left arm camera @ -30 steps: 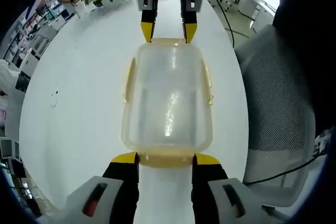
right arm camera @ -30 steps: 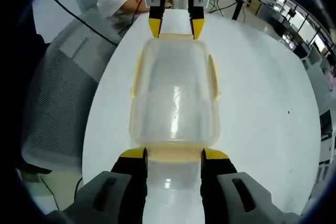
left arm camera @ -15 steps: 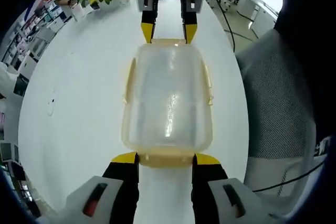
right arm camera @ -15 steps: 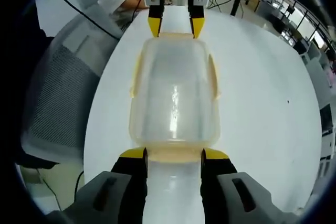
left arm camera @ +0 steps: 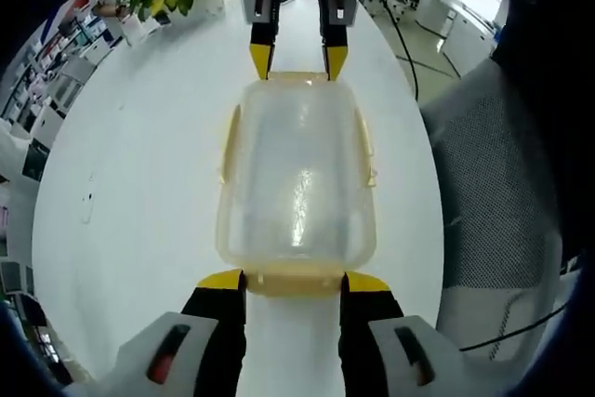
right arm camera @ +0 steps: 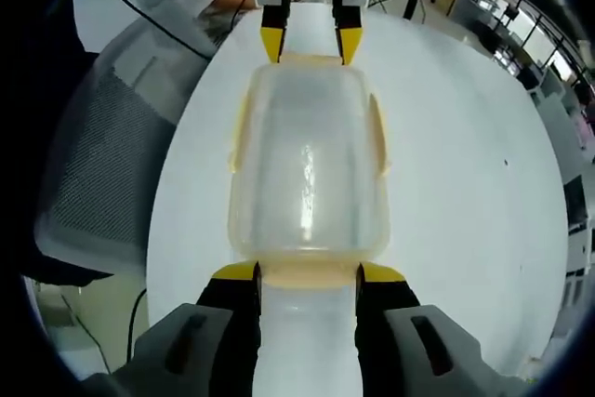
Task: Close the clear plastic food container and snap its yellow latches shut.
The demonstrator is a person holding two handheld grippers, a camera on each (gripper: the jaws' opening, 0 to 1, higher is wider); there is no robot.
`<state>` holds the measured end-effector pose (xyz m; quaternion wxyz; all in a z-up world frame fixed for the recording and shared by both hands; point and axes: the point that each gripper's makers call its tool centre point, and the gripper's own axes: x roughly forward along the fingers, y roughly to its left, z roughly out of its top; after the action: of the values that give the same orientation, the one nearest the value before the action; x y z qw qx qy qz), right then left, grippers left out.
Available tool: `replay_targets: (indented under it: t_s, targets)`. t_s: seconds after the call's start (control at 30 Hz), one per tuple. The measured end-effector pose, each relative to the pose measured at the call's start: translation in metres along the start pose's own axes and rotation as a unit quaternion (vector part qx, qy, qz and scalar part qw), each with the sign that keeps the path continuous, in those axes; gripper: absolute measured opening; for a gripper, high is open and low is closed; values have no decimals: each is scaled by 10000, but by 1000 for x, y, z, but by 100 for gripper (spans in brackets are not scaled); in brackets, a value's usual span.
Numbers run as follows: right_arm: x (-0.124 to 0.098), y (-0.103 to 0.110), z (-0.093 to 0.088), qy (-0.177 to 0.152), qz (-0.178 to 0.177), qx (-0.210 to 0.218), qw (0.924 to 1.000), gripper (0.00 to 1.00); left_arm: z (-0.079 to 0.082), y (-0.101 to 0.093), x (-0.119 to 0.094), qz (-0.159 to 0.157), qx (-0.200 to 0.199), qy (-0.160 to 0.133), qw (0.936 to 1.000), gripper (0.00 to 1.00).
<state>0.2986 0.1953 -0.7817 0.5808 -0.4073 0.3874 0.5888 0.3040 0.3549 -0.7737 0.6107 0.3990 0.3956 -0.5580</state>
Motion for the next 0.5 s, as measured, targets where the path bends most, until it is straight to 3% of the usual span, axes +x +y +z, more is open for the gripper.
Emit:
replay_targets:
  t_s: [0.5]
  targets:
    - [-11, 1, -21, 94, -32, 61, 9999, 36, 22, 1, 11, -23, 30, -107, 9999, 33]
